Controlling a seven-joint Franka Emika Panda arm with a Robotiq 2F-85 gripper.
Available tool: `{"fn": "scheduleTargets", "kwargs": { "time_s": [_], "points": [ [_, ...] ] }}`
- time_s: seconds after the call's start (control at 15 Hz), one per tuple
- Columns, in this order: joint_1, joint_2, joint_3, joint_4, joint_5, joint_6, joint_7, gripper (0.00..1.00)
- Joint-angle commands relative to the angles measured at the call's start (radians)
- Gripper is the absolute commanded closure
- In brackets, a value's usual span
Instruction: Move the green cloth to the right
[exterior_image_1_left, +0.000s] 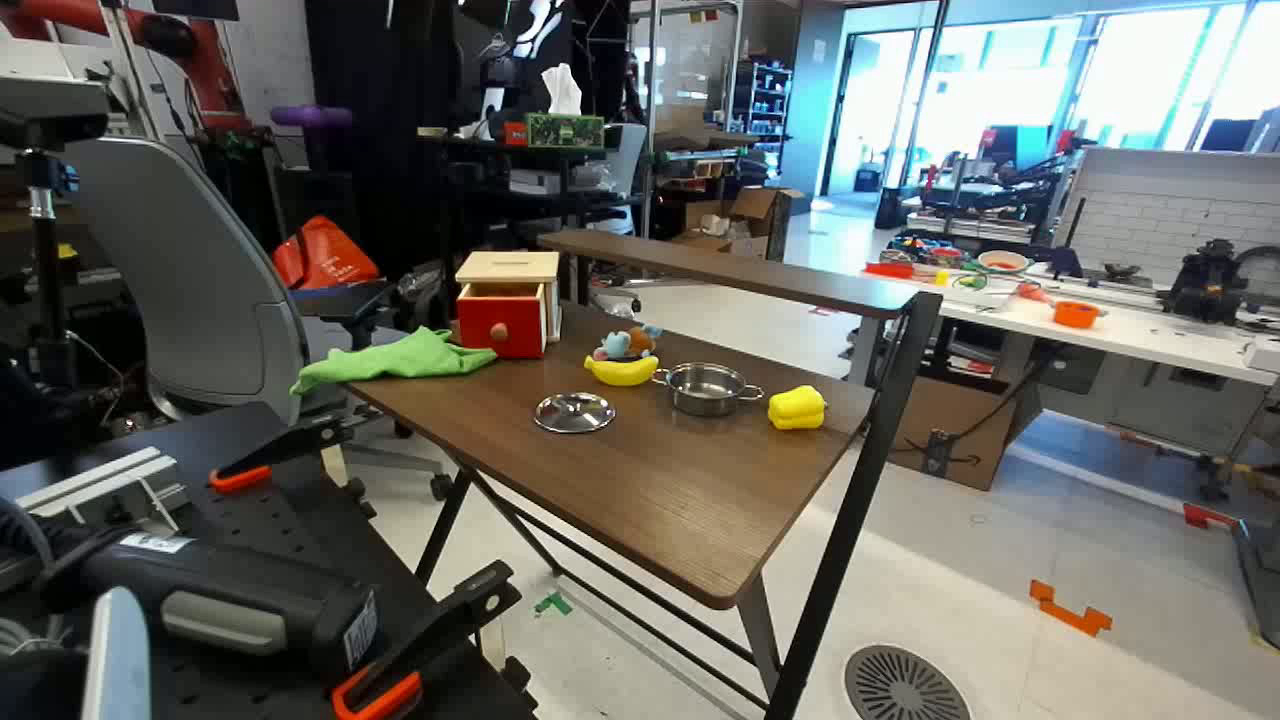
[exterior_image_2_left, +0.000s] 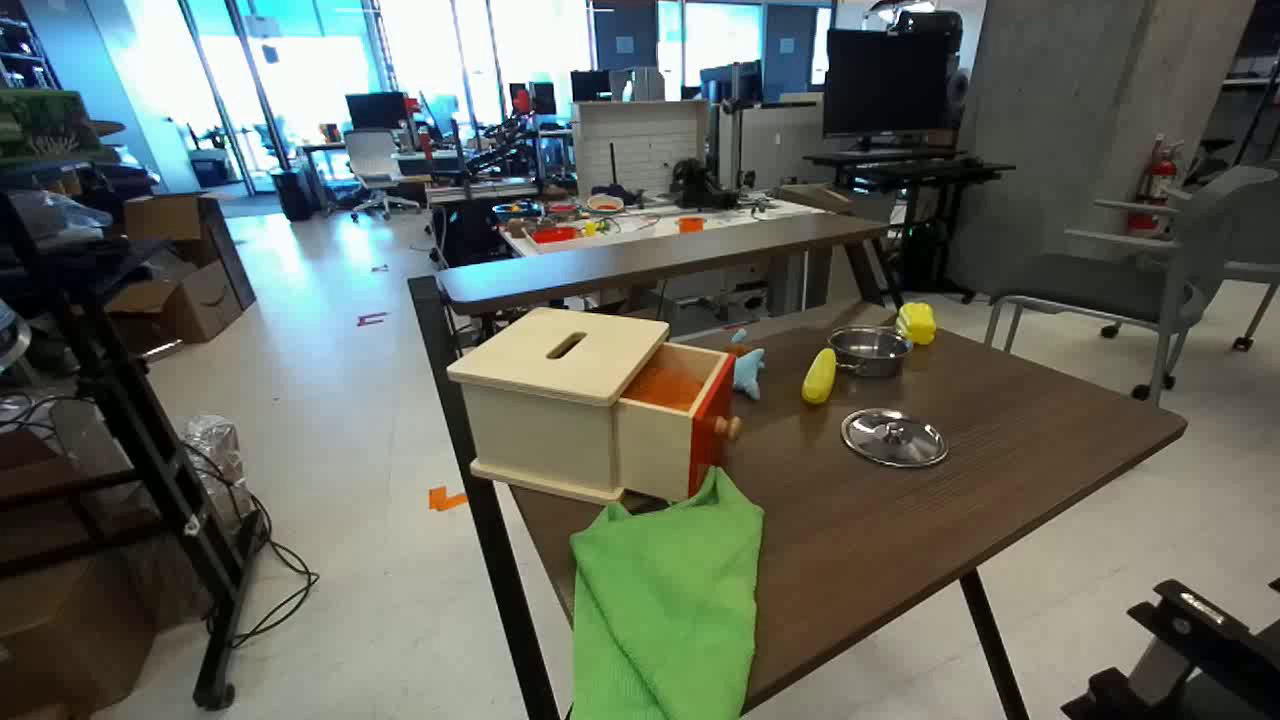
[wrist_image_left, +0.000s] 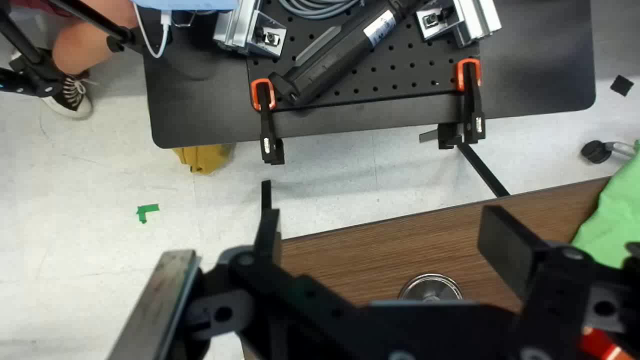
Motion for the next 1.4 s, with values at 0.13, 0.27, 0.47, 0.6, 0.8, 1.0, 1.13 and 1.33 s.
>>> {"fn": "scheduleTargets", "kwargs": {
  "time_s": [0.13,0.27,0.47,0.6,0.8,1.0,1.13,1.33],
  "points": [
    [0.011,-0.006,0.015,-0.024,-0.004,0.026,0.028,0.00],
    [0.025,-0.010,0.043,-0.065,-0.027,0.069,0.070,0.00],
    [0.058,0.004,0.105,-0.142,-0.069,0.176,0.160,0.00],
    [0.090,0.034,0.152,-0.185,-0.073,0.266,0.229,0.00],
    [0.143,0.120,0.217,-0.206,-0.086,0.356,0.304,0.00],
    [0.206,0.255,0.278,-0.180,-0.123,0.448,0.402,0.00],
    [0.247,0.327,0.296,-0.167,-0.165,0.559,0.478,0.00],
    [0.315,0.465,0.288,-0.097,-0.196,0.706,0.572,0.00]
  ]
}}
